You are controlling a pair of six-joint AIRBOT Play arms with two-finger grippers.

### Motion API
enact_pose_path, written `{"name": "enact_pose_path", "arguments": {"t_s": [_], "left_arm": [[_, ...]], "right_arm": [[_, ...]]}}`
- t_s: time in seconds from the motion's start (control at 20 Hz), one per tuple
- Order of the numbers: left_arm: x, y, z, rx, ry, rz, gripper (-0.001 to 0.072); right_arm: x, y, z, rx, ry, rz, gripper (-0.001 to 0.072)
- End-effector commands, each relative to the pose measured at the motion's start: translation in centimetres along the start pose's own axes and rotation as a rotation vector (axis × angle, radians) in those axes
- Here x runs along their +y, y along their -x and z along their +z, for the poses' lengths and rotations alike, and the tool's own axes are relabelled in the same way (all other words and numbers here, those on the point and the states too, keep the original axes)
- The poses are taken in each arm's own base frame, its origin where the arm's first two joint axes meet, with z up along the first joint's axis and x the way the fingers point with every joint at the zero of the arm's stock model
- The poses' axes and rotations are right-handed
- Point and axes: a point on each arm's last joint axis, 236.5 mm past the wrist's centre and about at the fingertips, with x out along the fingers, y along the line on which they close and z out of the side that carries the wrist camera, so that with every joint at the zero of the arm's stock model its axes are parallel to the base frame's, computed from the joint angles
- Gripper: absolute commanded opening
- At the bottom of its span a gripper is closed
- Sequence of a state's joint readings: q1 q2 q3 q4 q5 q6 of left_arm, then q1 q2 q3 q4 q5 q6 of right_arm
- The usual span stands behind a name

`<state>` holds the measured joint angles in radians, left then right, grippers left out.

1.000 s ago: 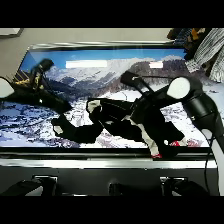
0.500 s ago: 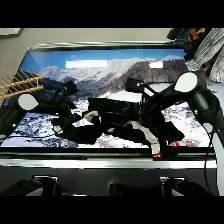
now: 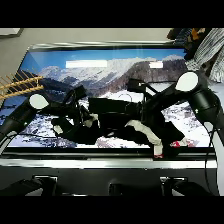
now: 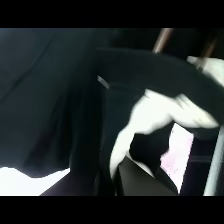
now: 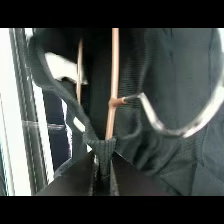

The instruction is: Fold the clothes and pants, and hang the long-sleeved shirts on hangers.

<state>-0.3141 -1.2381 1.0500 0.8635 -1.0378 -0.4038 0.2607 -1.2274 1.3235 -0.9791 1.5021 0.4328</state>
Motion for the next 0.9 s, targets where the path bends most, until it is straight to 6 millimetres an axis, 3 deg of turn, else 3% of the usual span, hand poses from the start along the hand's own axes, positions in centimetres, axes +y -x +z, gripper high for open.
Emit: {"name": "enact_pose_path", "arguments": {"t_s": [0.0, 0.05, 0.15, 0.2, 0.25, 0.45, 0.55, 0.7, 0.85], "left_arm": [[-0.1, -0.2, 0.7, -0.026, 0.002, -0.006, 0.0029], [-0.1, -0.1, 0.8, -0.028, 0.0, -0.004, 0.0029], [-0.2, 0.1, 0.9, -0.032, -0.003, -0.001, 0.0027], [-0.2, 0.2, 1.0, -0.034, -0.006, 0.002, 0.0027], [-0.2, 0.4, 1.2, -0.037, -0.008, 0.005, 0.0027], [-0.4, 1.2, 1.8, -0.054, -0.024, 0.019, 0.0026], [-0.5, 1.7, 2.2, -0.063, -0.033, 0.028, 0.0026], [-0.7, 2.5, 2.8, -0.079, -0.048, 0.042, 0.0026], [-0.8, 3.0, 3.1, -0.088, -0.056, 0.05, 0.0026]], "right_arm": [[-0.1, 0.2, -0.8, 0.031, -0.065, -0.01, 0.0042], [-0.5, 0.6, -1.1, 0.041, -0.112, -0.033, 0.0097], [-1.5, 2.2, -1.5, 0.02, -0.19, -0.097, 0.0334], [-2.1, 3.6, -1.7, -0.002, -0.238, -0.146, 0.0409], [-2.5, 5.4, -2.1, -0.016, -0.264, -0.196, 0.044], [-3.0, 12.9, -5.8, -0.046, -0.368, -0.416, 0.0439], [-3.4, 14.9, -8.4, -0.037, -0.388, -0.485, 0.0438], [-5.0, 14.1, -11.9, -0.032, -0.44, -0.504, 0.044], [-6.3, 10.9, -12.3, -0.087, -0.412, -0.432, 0.0496]]}}
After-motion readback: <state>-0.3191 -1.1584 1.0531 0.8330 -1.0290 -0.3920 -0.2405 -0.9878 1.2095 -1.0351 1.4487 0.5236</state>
